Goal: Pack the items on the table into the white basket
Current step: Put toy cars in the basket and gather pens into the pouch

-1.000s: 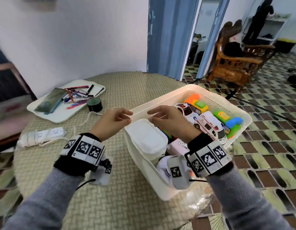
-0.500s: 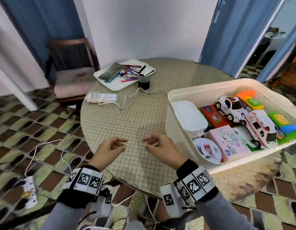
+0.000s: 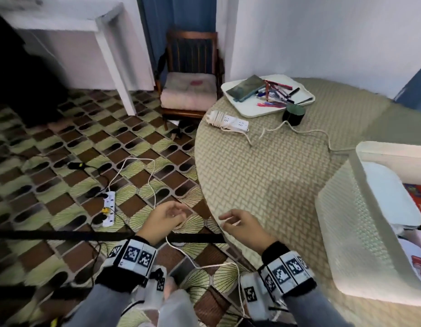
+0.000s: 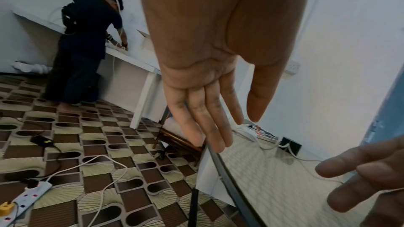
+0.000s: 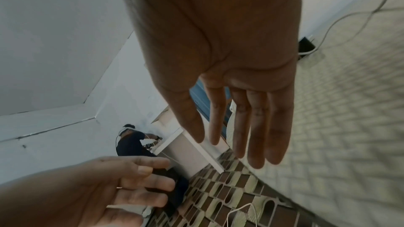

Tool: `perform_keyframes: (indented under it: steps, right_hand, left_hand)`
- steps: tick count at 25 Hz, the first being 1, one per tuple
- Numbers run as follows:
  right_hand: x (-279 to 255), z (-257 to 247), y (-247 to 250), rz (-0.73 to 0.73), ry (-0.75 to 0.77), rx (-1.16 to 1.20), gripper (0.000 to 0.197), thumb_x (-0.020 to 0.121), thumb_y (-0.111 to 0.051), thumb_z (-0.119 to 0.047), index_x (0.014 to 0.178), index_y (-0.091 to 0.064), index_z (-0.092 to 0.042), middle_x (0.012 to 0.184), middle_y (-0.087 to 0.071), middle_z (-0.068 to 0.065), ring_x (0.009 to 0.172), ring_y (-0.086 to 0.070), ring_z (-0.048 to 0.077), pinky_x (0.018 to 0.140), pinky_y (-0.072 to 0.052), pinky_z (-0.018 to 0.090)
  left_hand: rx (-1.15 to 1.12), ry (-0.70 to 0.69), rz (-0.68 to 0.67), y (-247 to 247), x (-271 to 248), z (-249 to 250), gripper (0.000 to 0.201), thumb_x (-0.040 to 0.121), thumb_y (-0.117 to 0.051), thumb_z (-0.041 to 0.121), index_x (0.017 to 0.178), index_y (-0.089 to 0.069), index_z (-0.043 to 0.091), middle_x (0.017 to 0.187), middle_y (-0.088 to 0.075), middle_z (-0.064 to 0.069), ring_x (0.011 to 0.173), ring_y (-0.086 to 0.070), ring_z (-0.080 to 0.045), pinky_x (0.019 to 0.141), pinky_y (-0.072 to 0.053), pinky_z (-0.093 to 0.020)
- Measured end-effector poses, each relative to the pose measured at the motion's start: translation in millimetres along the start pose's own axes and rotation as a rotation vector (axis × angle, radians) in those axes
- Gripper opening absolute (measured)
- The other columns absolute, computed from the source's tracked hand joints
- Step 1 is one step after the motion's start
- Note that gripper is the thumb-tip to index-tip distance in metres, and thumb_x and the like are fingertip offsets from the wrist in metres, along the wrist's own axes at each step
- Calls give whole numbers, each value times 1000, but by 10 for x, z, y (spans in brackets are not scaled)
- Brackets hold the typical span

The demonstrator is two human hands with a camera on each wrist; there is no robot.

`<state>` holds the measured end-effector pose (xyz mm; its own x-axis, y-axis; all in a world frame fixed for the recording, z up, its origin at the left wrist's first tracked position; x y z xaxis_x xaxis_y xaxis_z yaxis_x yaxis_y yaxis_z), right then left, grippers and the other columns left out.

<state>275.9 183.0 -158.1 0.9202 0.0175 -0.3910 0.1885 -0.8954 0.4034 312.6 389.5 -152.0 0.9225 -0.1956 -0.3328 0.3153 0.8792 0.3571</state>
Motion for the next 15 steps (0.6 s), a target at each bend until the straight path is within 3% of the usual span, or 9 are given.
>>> perform_keyframes:
  steps: [4,9,12,15]
  right_hand:
    - [496,-213,-440,-88,-1,-30,17,88,-64,-15,105,-66,-14,81,-57,-6,67,-52,3,56,-39,9]
    - [1045,-498,-796,-111,44,-75,24,88,-66,-21,111,-61,-18,89,-59,-10,77,-55,0,65,-40,11]
    - [1351,-632,-951,-69,-6,-64,23,88,-66,-21,110,-61,-18,94,-59,-5,85,-58,10,69,-43,16]
    - [1639,-760,-1077,-49,-41,-60,22,88,-65,-23,110,-61,-18,99,-62,0,87,-57,10,68,-42,13]
  left_hand:
    - [-25,54,29,503,255,-248,17,89,-62,8,104,-63,15,97,-65,-2,89,-60,-14,66,-43,-16]
    - [-30,80,46,1072,698,-440,20,87,-64,7,105,-63,17,107,-66,-5,102,-61,-15,82,-46,-20]
    - [-9,101,-6,1343,961,-526,21,86,-66,10,101,-62,24,107,-66,-3,105,-61,-15,91,-48,-27]
    - [21,105,-31,1594,1218,-577,21,86,-65,11,99,-61,27,105,-65,-3,104,-61,-17,95,-49,-32]
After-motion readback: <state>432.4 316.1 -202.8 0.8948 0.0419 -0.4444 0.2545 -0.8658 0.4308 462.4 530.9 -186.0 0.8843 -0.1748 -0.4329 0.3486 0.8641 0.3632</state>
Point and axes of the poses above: each hand's wrist, its own x-axis towards the middle knuckle, its own y-axis out of the back of the hand, z = x × y, the point moved 8 cm from there along x, towards the middle knuckle
